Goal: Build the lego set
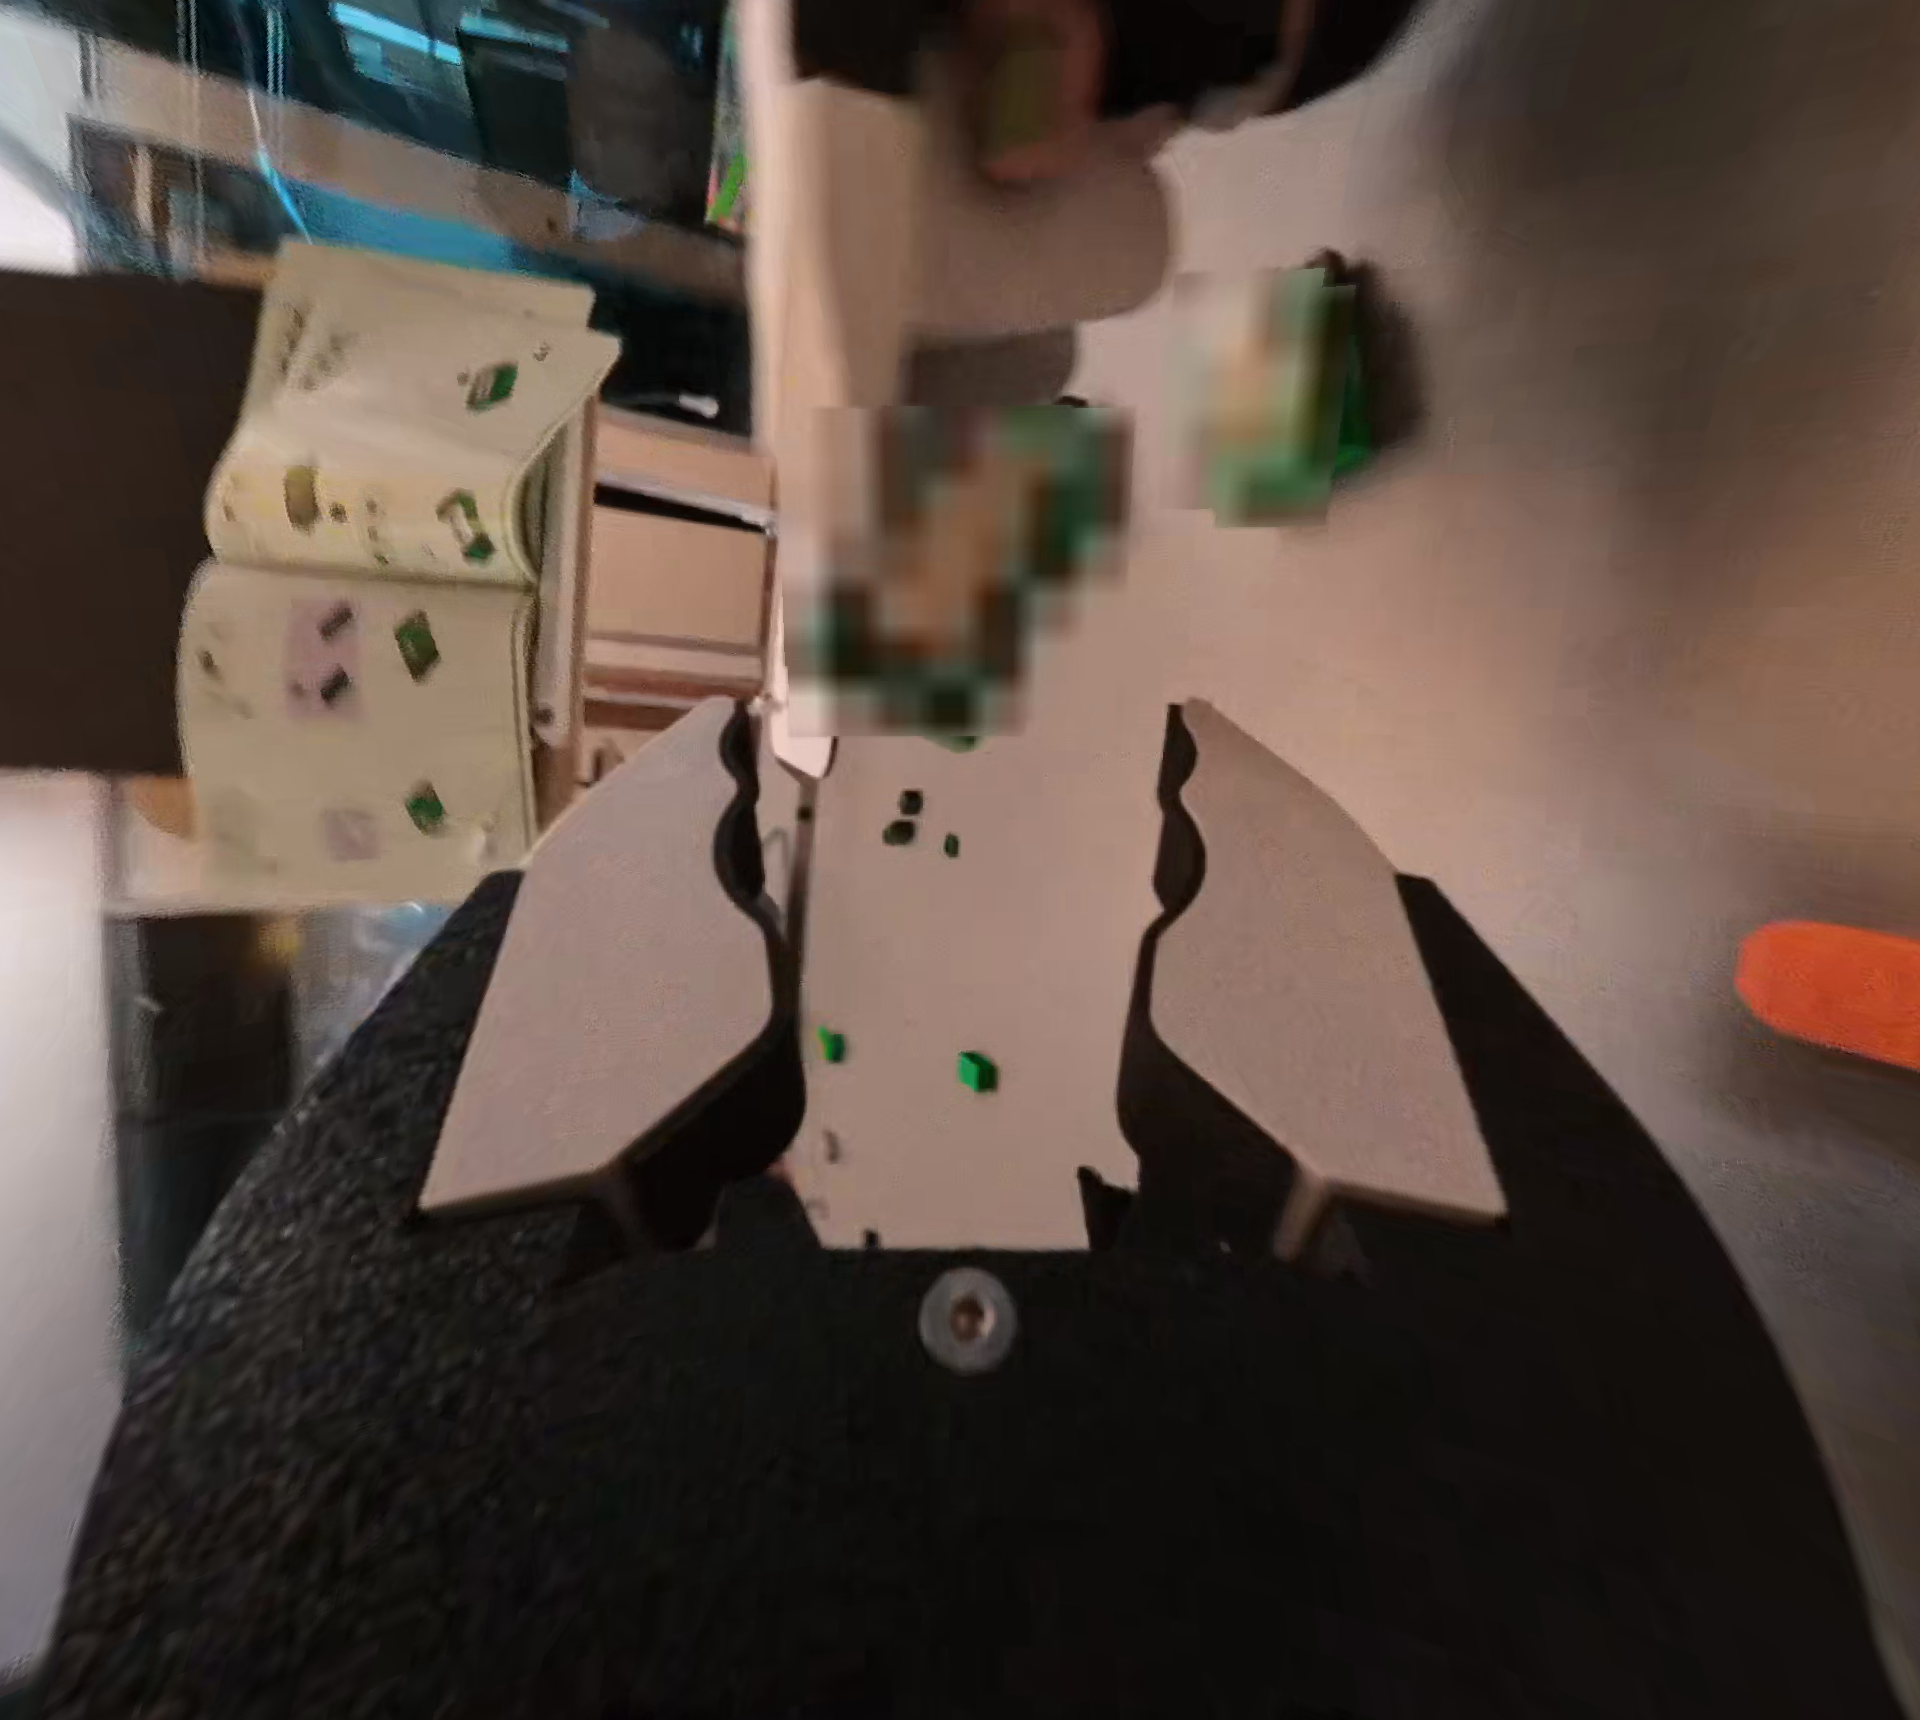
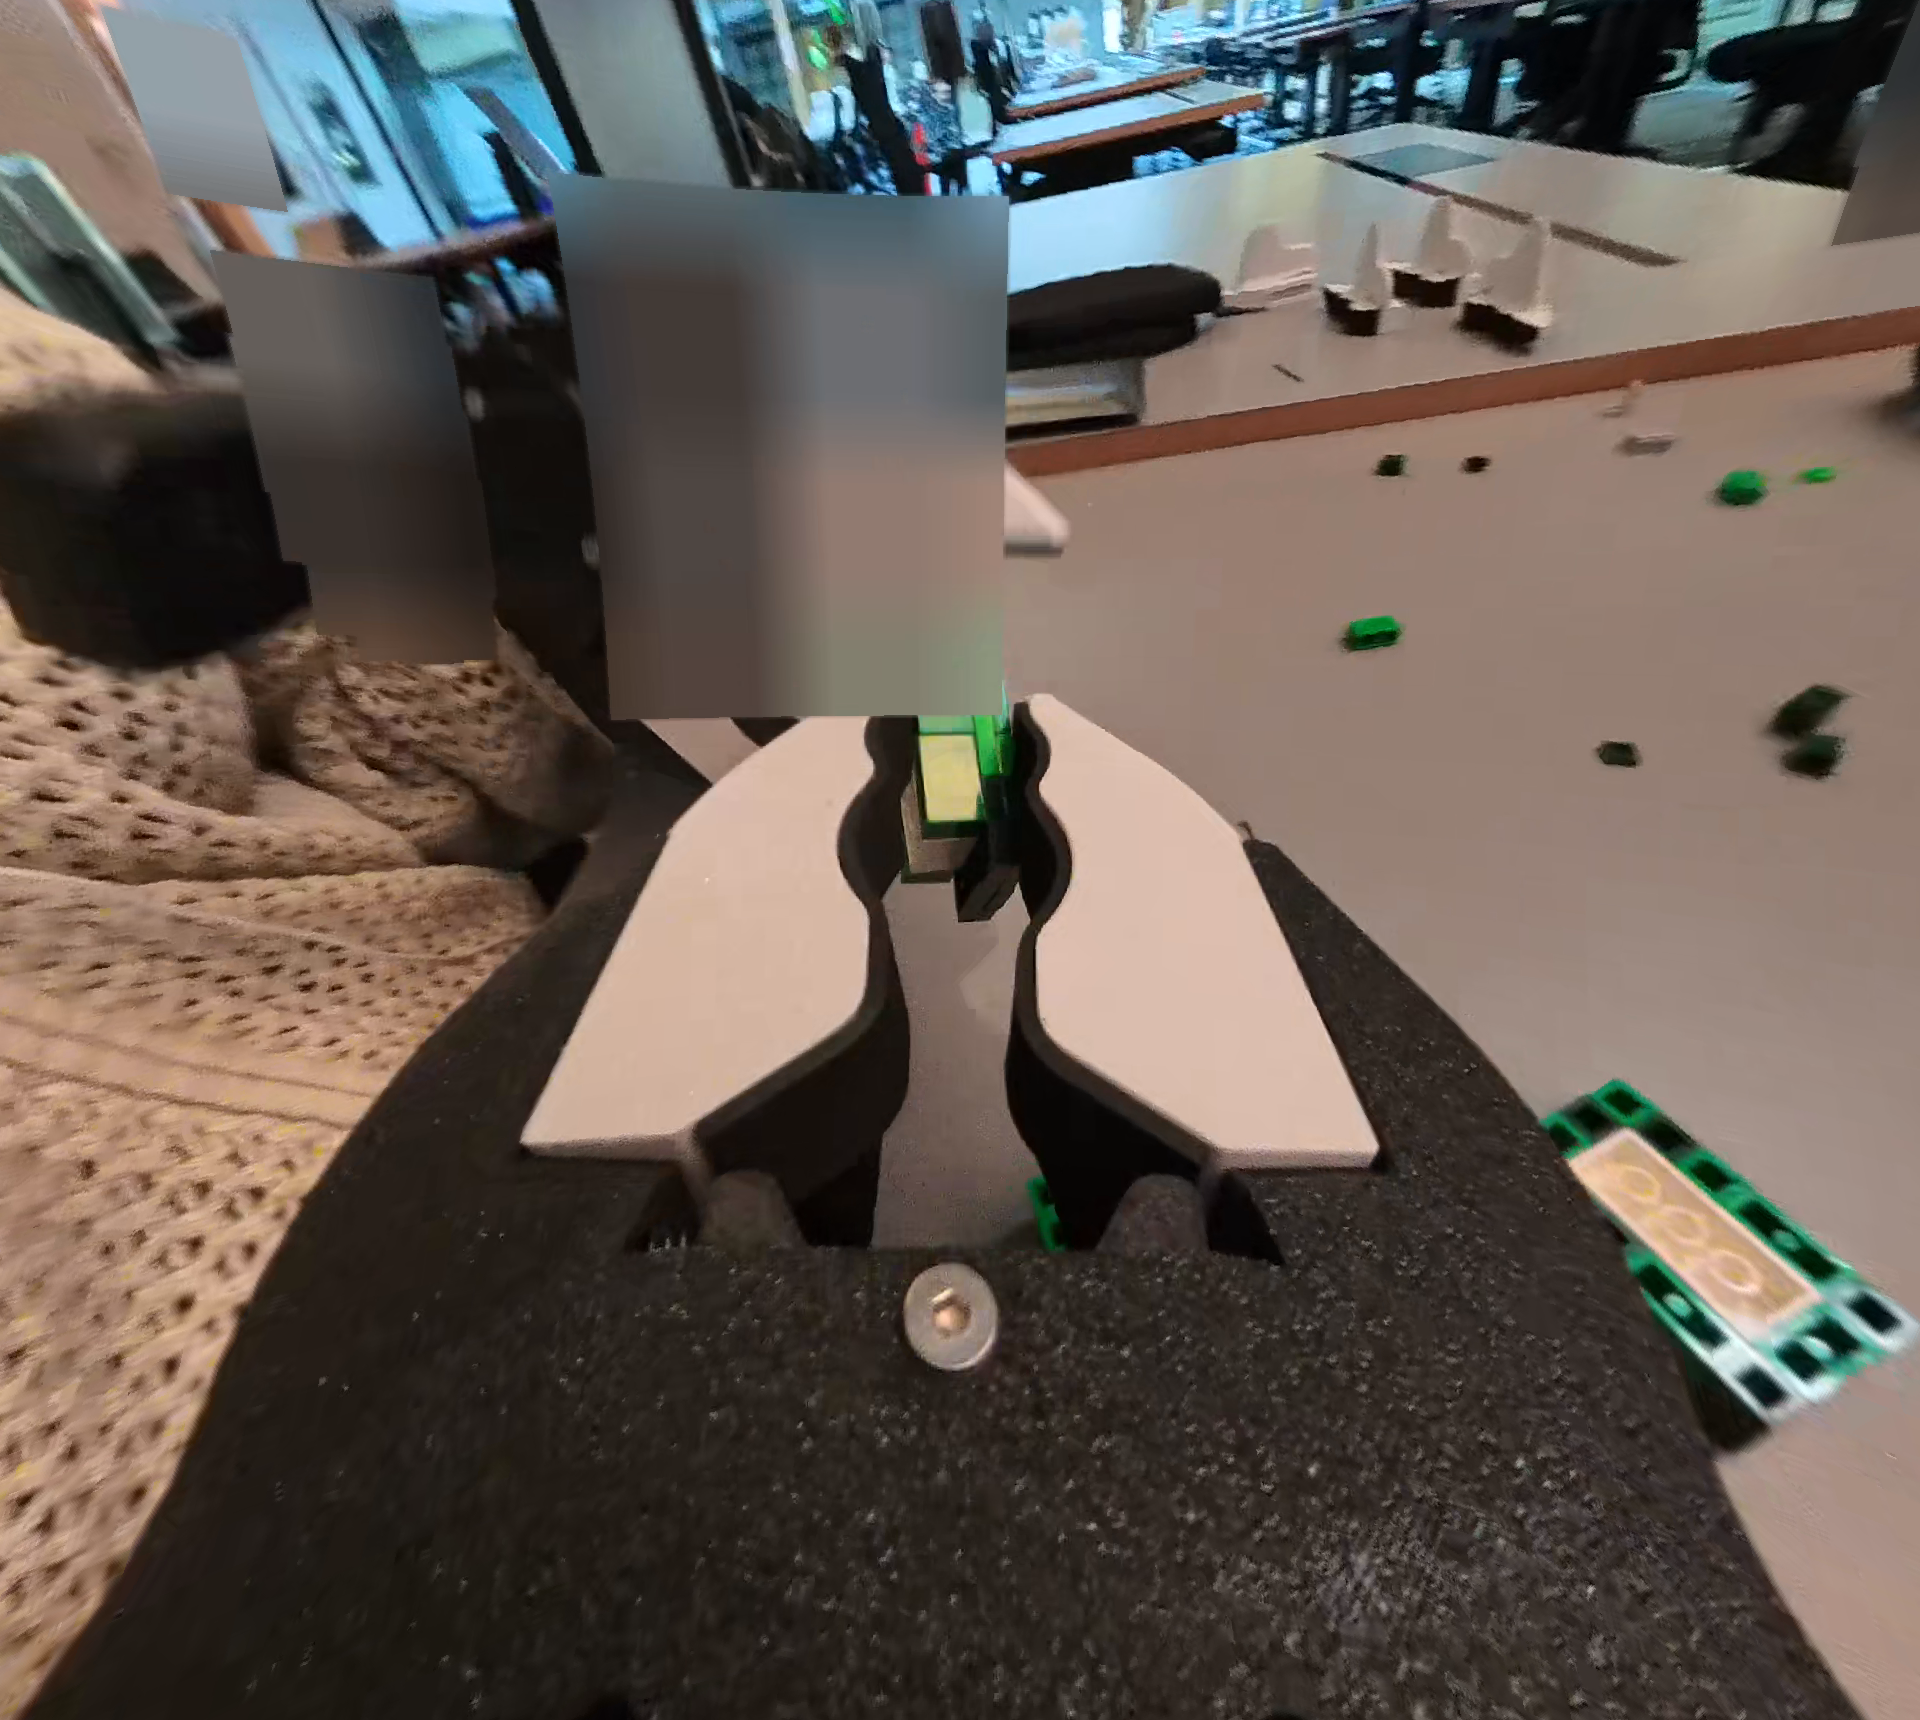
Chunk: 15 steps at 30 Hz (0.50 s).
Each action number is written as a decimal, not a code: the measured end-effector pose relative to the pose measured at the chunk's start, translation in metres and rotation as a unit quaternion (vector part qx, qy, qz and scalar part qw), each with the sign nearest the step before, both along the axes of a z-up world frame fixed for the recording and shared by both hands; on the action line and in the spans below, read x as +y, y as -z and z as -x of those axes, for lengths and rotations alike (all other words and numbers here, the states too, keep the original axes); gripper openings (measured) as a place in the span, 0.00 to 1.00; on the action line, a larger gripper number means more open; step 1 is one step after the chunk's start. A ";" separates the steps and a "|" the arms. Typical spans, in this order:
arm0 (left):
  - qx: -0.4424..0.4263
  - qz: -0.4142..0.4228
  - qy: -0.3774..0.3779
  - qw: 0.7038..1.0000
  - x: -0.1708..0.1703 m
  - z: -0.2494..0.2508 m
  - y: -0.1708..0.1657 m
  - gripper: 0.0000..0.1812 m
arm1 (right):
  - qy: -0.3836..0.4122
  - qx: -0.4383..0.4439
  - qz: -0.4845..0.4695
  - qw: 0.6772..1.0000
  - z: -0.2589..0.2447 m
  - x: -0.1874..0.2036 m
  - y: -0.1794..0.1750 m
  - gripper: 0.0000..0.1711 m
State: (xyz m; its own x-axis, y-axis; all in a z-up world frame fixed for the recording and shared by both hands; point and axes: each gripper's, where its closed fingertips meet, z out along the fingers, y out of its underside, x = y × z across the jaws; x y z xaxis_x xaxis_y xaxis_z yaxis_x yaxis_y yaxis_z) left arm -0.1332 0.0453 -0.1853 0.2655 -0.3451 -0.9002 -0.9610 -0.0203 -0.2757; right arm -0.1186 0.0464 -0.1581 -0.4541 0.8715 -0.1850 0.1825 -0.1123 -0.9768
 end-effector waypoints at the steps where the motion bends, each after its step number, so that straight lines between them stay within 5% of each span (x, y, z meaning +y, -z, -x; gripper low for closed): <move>1: 0.019 -0.002 0.016 1.000 -0.002 -0.006 0.004 0.38 | -0.010 0.000 0.014 1.000 -0.002 0.000 -0.001 0.10; 8: -0.001 -0.038 0.051 0.998 -0.005 -0.020 0.000 0.39 | -0.054 -0.050 0.057 0.996 -0.012 -0.004 0.010 0.10; 12: 0.005 -0.026 0.068 0.997 -0.006 -0.024 0.006 0.22 | -0.072 -0.070 0.056 0.993 -0.011 -0.010 0.017 0.10; 15: -0.120 0.045 0.034 0.991 -0.002 -0.018 0.013 0.21 | -0.022 -0.037 0.012 0.999 -0.003 0.001 0.018 0.12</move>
